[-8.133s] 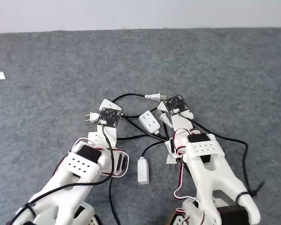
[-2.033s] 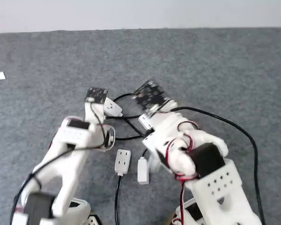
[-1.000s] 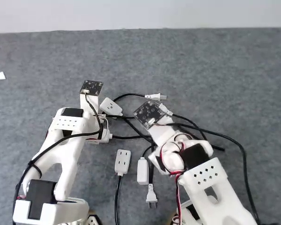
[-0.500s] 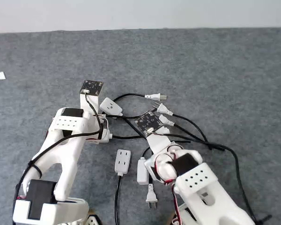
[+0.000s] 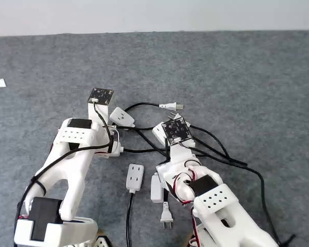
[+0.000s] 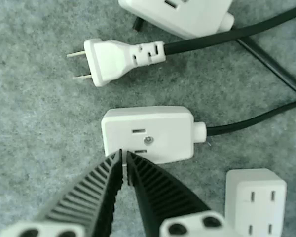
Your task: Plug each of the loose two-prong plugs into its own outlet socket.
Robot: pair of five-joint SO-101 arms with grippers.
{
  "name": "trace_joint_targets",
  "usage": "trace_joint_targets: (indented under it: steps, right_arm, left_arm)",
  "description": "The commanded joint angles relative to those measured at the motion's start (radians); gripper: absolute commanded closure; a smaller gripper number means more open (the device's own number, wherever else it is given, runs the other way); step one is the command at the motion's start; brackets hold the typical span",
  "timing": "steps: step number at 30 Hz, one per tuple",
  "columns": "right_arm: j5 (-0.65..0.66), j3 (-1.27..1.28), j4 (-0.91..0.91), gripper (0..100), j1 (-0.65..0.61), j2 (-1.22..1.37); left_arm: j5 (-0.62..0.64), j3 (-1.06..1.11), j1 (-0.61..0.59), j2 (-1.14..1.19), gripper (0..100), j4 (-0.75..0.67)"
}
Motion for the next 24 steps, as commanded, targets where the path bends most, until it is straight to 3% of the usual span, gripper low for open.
trace_joint_targets:
  steps: [1,8,17,24]
  right_arm:
    - [-0.006,-0.009,-0.025,86.9,0.002,-0.007]
    - [-0.002,-0.018,-0.027,87.0,0.018,0.021]
    - [0.025,-0.238,0.056,90.7,0.044,0.367]
    - [0.023,-0.267,0.068,91.3,0.042,0.407]
  left_arm:
    - [-0.005,0.002,0.000,-0.023,99,-0.028]
    - [-0.006,0.002,-0.002,-0.023,99,-0.028]
    - [-0.006,0.002,-0.003,-0.023,99,-0.034]
    - [-0.006,0.004,-0.005,-0.023,99,-0.035]
